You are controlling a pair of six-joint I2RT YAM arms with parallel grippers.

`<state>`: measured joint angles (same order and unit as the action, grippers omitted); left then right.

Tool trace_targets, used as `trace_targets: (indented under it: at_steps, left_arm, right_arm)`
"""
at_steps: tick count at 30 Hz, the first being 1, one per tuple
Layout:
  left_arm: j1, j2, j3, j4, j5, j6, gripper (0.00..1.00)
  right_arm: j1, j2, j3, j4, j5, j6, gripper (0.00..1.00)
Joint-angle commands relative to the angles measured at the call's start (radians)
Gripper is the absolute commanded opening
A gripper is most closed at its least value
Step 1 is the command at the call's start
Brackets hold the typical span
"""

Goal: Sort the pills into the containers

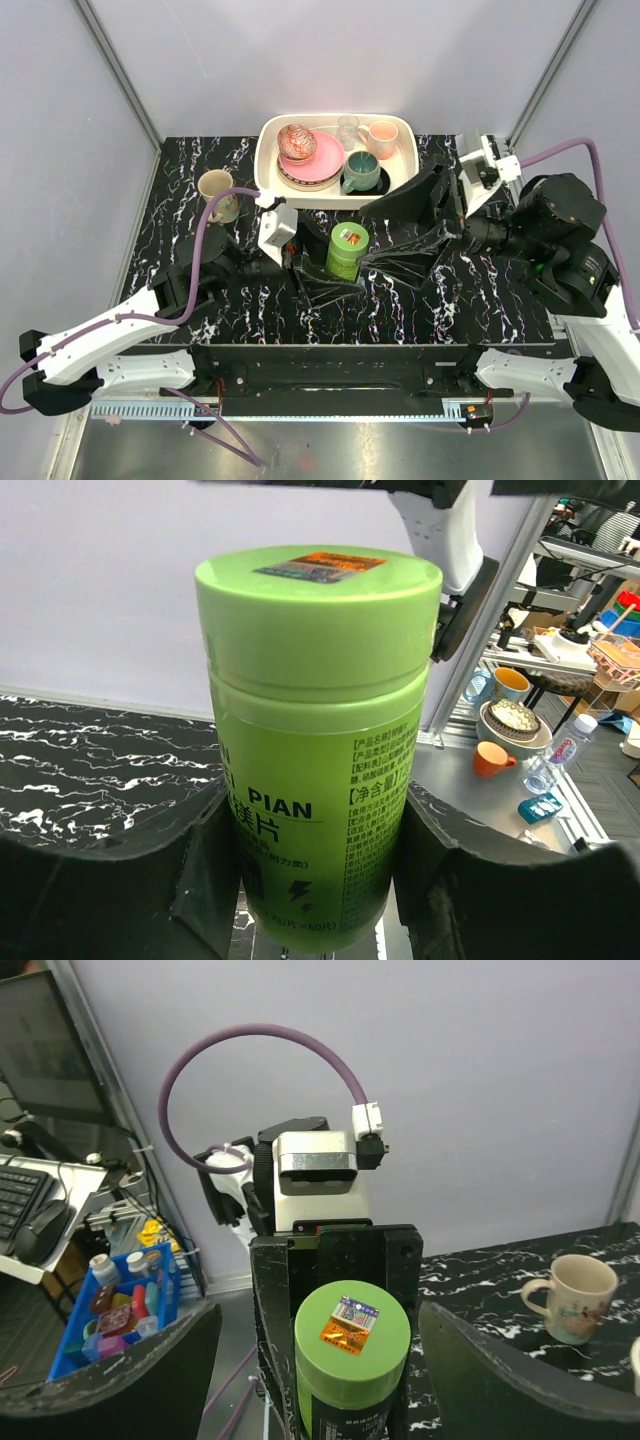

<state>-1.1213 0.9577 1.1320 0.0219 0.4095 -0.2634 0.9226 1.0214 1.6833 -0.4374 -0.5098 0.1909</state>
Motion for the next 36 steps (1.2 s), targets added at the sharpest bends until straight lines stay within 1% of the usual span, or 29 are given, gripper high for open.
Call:
trace_targets:
  at_steps: [1,8,11,16,17,18,19,20,23,24,26,27,28,29,30,31,32,33,34,36]
  left_arm:
    - [-0.006,-0.031,-0.003,0.116,0.061,-0.011,0.0]
    - [-0.005,-0.03,0.002,0.119,0.071,-0.008,0.0]
    - [-0.005,-0.031,0.005,0.119,0.068,-0.005,0.0]
    - [-0.005,-0.033,0.005,0.119,0.054,-0.002,0.0]
    - [-0.005,-0.034,0.005,0.119,0.049,-0.002,0.0]
    - [-0.005,-0.034,0.002,0.118,0.042,-0.002,0.0]
    - [-0.005,-0.037,0.0,0.116,0.016,-0.002,0.0]
    - [-0.005,-0.046,-0.001,0.115,-0.004,-0.002,0.0]
    - [-0.005,-0.063,-0.009,0.089,-0.098,0.003,0.0]
    - [-0.005,-0.065,-0.008,0.072,-0.125,0.006,0.0]
    - [-0.005,-0.065,0.0,0.047,-0.213,0.009,0.0]
    - [-0.005,-0.062,0.009,0.017,-0.245,0.015,0.0]
    - [-0.005,-0.062,0.017,-0.002,-0.311,0.021,0.0]
    - [-0.005,-0.059,0.023,-0.019,-0.343,0.026,0.0]
    - [-0.005,-0.054,0.034,-0.052,-0.404,0.041,0.0]
    - [-0.005,-0.053,0.037,-0.065,-0.454,0.047,0.0]
    - [-0.005,-0.05,0.044,-0.079,-0.492,0.064,0.0]
    - [-0.005,-0.04,0.051,-0.111,-0.571,0.07,0.0]
    - [-0.005,-0.033,0.058,-0.128,-0.609,0.076,0.0]
    - [-0.005,-0.025,0.071,-0.163,-0.662,0.098,0.0]
  right_arm:
    - [0.001,0.016,-0.013,0.009,-0.108,-0.008,0.84]
    - [0.001,0.028,-0.023,0.006,-0.107,-0.004,0.77]
    - [0.001,0.032,-0.025,0.009,-0.108,0.001,0.73]
    - [0.001,0.042,-0.025,0.009,-0.114,0.013,0.58]
    - [0.002,0.043,-0.024,0.009,-0.116,0.016,0.51]
    - [0.001,0.046,-0.02,0.009,-0.122,0.018,0.49]
    - [0.001,0.048,-0.022,0.009,-0.124,0.019,0.45]
    - [0.001,0.048,-0.02,0.008,-0.122,0.024,0.39]
    - [0.001,0.055,-0.014,0.006,-0.095,0.038,0.34]
    - [0.001,0.057,-0.014,0.002,-0.066,0.041,0.28]
    - [0.001,0.072,-0.007,-0.003,-0.027,0.042,0.23]
    - [0.001,0.077,-0.005,-0.009,0.022,0.045,0.22]
    - [0.001,0.083,-0.001,-0.015,0.054,0.05,0.22]
    - [-0.001,0.098,0.01,-0.02,0.126,0.061,0.2]
    - [0.001,0.106,0.018,-0.035,0.163,0.065,0.15]
    - [0.001,0.114,0.026,-0.041,0.2,0.07,0.13]
    - [0.001,0.133,0.041,-0.05,0.268,0.084,0.13]
    - [0.001,0.14,0.052,-0.067,0.295,0.088,0.12]
    - [0.001,0.149,0.061,-0.073,0.316,0.091,0.2]
    - [0.001,0.166,0.087,-0.09,0.352,0.1,0.45]
